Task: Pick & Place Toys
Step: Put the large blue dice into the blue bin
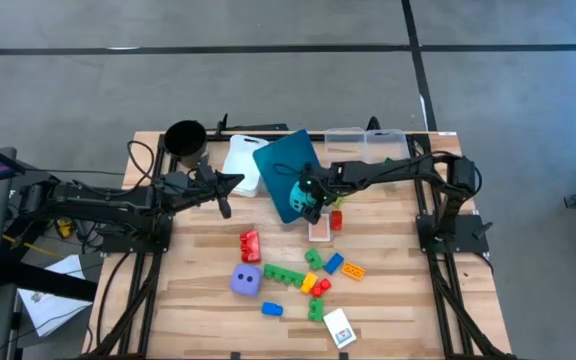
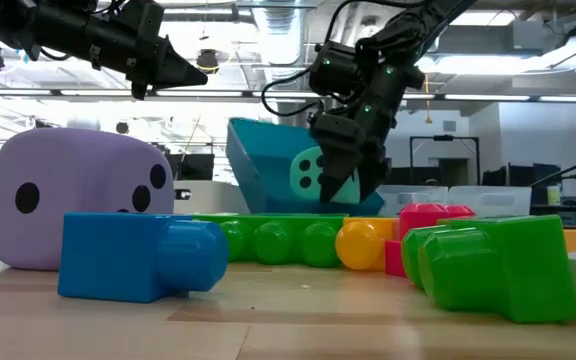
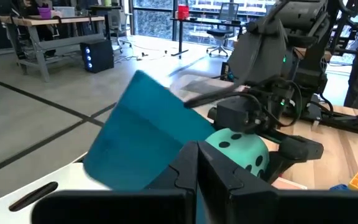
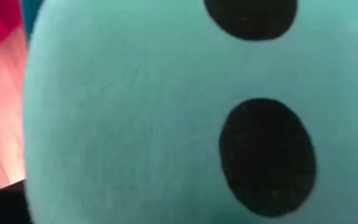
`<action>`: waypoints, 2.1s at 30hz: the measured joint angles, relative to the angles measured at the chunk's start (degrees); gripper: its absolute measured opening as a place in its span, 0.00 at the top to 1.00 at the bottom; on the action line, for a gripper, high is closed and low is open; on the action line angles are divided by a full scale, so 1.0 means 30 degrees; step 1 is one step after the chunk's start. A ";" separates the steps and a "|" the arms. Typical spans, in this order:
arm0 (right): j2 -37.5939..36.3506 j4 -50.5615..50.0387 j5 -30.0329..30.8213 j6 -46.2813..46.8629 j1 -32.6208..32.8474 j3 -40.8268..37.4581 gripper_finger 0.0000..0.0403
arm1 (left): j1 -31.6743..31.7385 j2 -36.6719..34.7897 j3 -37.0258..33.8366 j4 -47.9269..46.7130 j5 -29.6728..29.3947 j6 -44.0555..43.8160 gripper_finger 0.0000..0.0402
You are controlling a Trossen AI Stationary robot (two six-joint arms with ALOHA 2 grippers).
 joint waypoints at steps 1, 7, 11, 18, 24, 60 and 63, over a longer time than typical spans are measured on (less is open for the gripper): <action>0.0000 -0.0016 -0.0001 -0.0001 -0.0011 0.0142 0.01 | 0.0000 0.0002 0.0001 -0.0005 0.0000 0.0000 1.00; -0.0007 -0.0982 0.0010 -0.0166 -0.0153 0.1966 0.01 | 0.0000 -0.0003 0.0000 0.0000 0.0000 0.0000 1.00; -0.0007 -0.0982 0.0530 -0.0641 -0.0146 0.3090 0.01 | 0.0000 0.0000 0.0002 -0.0015 0.0000 0.0000 1.00; -0.0044 -0.1427 0.1532 -0.1603 -0.0142 0.4328 0.01 | 0.0000 0.0004 0.0000 0.0510 0.0000 0.0000 1.00; -0.0044 -0.1466 0.1526 -0.1797 -0.0125 0.4414 0.01 | 0.0000 -0.0003 0.0007 0.2399 0.0197 -0.0064 1.00; -0.0058 0.0590 0.2997 -0.1425 0.0562 0.4414 0.01 | 0.1040 1.2881 0.1849 1.1891 0.6093 -0.1443 1.00; -0.0058 0.0275 0.3315 -0.1425 0.0819 0.4406 0.01 | 0.1639 1.3760 0.2262 1.1843 0.5399 -0.1469 1.00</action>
